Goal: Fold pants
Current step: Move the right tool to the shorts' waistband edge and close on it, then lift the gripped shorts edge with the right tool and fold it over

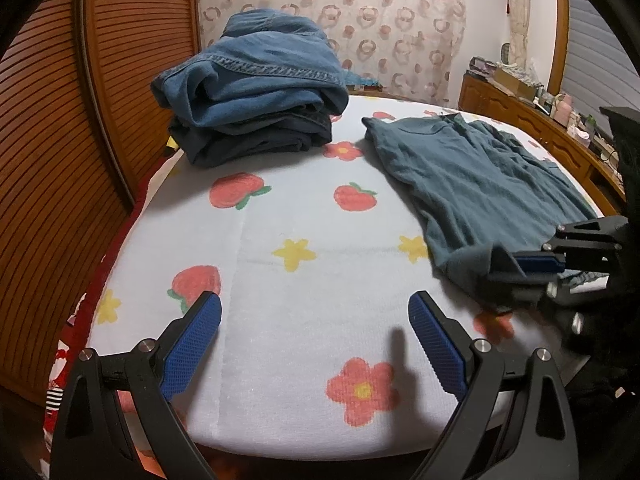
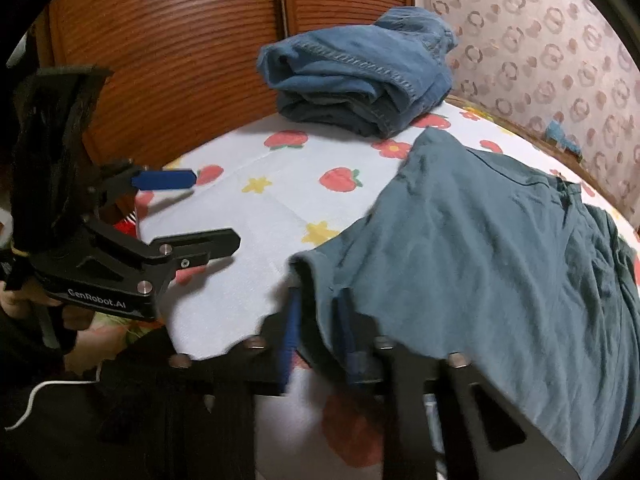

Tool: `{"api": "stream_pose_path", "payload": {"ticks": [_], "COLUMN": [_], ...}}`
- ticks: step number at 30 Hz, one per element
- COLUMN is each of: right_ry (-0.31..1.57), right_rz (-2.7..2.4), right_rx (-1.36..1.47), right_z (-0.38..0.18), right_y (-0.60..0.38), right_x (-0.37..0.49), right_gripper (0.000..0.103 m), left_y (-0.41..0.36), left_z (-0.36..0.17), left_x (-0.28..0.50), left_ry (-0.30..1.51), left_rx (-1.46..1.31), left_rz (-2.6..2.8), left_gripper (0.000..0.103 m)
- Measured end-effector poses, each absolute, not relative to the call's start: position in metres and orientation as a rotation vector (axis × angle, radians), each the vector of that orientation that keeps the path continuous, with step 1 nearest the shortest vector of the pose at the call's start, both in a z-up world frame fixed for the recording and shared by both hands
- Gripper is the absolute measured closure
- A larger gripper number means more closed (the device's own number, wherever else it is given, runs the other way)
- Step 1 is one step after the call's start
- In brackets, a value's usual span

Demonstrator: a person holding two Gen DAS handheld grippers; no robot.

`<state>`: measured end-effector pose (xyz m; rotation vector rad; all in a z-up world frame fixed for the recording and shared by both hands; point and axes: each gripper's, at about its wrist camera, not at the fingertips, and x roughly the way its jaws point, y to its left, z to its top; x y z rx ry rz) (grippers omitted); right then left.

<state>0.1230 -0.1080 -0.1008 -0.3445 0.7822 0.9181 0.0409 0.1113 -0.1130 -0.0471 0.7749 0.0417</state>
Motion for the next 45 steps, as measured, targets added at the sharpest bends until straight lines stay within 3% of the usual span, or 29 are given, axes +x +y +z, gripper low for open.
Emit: {"api": "stream_pose_path", "payload": {"ticks": [19, 29, 45], "right_ry": [0.627, 0.617, 0.611], "right_rz": [0.686, 0.558, 0.489], "right_rx": [-0.087, -0.037, 0.021], "right_z": [-0.042, -0.039, -0.028], "right_y": [-0.249, -0.284, -0.287], "right_x": [0.118, 0.098, 0.107], "right_gripper": [0.099, 0.099, 0.099], "left_y": [0.028, -0.040, -0.098], "left_z": [-0.076, -0.056, -0.088], "left_x": [0.074, 0.093, 0.117], "left_ry": [0.715, 0.704, 0.816], "left_rx": [0.036, 0.097, 0.236], "left_rz": [-0.176, -0.367, -0.408], "left_gripper": [0.008, 0.008, 0.009]}}
